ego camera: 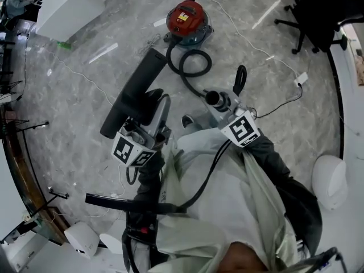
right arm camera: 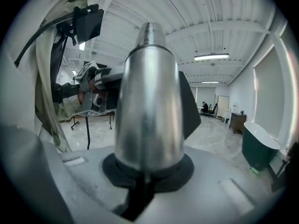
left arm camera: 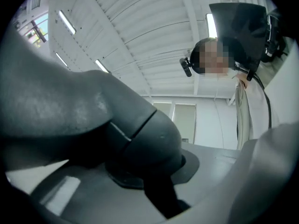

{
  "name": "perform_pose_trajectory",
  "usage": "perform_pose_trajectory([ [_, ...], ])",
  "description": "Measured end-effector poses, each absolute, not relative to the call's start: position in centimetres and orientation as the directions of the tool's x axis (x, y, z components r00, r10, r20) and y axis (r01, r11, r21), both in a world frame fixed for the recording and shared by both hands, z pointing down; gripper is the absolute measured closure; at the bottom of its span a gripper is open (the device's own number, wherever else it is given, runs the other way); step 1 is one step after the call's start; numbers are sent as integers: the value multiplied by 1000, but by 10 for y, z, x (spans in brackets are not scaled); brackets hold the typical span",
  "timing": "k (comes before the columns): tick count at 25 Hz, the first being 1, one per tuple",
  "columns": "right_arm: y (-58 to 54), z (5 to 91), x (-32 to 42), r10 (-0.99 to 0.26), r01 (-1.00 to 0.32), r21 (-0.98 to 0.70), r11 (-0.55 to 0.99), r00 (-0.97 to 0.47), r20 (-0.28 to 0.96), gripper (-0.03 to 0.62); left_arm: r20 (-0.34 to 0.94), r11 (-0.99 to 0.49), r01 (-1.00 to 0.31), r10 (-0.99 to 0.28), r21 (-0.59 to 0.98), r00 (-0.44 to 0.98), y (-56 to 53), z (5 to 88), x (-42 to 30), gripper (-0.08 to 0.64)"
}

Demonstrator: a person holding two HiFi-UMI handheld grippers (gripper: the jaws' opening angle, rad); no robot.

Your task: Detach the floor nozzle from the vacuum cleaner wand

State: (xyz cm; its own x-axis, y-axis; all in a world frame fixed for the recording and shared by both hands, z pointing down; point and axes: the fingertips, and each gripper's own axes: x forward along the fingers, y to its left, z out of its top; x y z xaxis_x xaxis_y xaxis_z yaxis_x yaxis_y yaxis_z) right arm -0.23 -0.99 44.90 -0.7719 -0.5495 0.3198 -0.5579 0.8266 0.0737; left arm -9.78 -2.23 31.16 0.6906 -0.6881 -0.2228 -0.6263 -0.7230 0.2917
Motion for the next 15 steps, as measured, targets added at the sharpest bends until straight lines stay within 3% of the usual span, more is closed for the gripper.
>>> perform_pose_trajectory([
  [6,-10,451,3,-559,-568,74,820,-765,319,549,-126,-663,-661,-733,351,668,-12,352,-99,486],
  [15,1,459,-7,-530,-535,85,841,-779,334,549,-136,-647,-628,-736,433,663,-14,360,-99,485],
])
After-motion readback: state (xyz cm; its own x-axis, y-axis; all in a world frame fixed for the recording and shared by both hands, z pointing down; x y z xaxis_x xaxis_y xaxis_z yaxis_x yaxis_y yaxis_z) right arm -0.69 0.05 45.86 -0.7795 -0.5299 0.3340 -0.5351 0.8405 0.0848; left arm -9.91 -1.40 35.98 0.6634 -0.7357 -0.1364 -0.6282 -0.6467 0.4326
